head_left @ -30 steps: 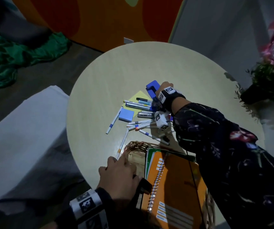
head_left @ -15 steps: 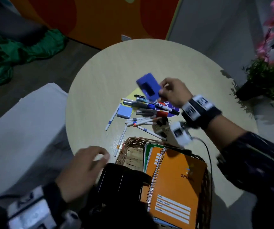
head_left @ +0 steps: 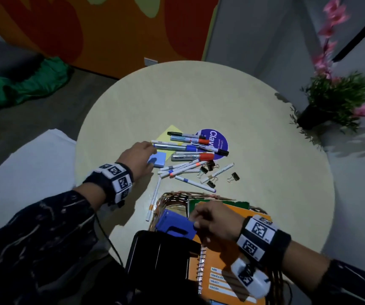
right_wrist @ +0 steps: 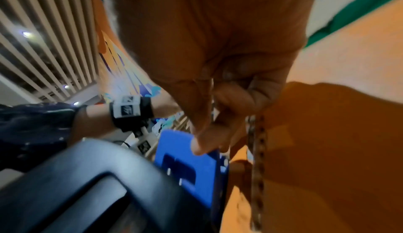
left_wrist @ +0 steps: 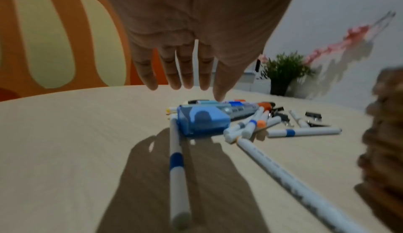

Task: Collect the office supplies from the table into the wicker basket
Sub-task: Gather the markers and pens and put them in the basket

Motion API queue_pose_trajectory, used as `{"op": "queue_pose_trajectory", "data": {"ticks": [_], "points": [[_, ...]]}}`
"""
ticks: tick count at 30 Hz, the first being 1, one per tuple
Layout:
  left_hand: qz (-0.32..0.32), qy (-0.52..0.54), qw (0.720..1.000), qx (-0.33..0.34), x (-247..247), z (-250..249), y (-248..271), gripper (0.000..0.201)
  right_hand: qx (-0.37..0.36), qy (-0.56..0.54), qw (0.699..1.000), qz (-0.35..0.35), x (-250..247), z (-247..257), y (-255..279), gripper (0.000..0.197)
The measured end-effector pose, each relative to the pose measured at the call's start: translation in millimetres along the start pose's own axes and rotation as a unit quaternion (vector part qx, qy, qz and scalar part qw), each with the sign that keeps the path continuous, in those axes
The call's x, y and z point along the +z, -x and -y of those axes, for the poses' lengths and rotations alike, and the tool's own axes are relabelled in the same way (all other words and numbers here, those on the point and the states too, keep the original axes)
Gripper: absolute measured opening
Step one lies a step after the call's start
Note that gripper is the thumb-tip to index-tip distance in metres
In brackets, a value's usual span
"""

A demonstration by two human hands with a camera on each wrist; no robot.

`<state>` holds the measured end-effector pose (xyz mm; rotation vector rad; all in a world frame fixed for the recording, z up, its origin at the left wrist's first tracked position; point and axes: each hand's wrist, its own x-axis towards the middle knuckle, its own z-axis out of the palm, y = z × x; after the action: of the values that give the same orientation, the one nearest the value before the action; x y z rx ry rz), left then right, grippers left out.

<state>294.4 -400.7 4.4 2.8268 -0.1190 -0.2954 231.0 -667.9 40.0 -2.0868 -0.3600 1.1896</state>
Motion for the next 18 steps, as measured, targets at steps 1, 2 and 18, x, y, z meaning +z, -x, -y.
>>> {"op": "queue_pose_trajectory", "data": {"ticks": [1, 2, 18], "points": [[0.012, -0.027, 1.0, 0.009, 5, -4, -11, 0.032, -0.008, 0.018, 0.999, -0.026, -7, 1, 1, 0.014], [0.028, -0.06, 0.998, 0.018, 10, -6, -19, 0.028, -0.02, 0.045, 0.997, -0.059, -17, 1, 1, 0.014], [0.069, 0.063, 0.993, 0.073, -45, -45, 28, 0.056, 0.076, 0.249, 0.931, -0.255, -129, -23, -48, 0.011]]}}
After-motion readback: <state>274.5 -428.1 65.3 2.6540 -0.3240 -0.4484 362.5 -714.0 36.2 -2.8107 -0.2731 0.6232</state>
